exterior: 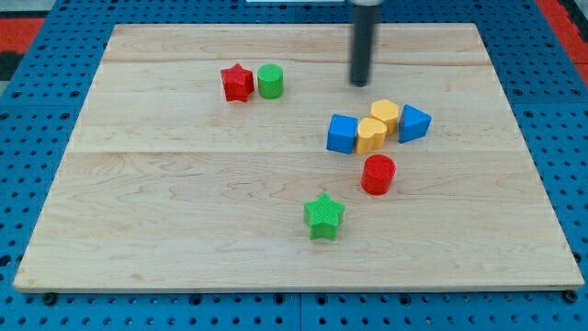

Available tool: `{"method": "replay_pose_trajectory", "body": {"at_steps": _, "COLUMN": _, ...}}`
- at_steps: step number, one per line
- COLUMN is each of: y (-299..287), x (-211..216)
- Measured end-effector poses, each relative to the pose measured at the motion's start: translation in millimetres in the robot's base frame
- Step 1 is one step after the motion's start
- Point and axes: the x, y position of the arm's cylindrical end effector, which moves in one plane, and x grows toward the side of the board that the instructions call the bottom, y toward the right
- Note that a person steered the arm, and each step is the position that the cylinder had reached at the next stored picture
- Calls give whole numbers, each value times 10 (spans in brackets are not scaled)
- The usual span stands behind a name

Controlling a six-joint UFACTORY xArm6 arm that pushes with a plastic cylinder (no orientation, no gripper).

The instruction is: Move the red circle into the red star

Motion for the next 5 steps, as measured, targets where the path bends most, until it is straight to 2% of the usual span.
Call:
{"method": "replay_pose_trajectory", "body": {"at_steps": 1, "y": 1110, "x": 176}}
{"method": "replay_pose_trajectory", "body": {"at_steps": 2, "y": 1584, "x": 934}}
{"method": "replay_pose_trajectory", "body": {"at_steps": 3, "y": 1621, "x": 1849}}
{"method": "replay_pose_trajectory", "body": {"at_steps": 4, "y": 906, "x": 2160}}
{"method": "replay_pose_trajectory", "body": {"at_steps": 5, "y": 467, "x": 2026}}
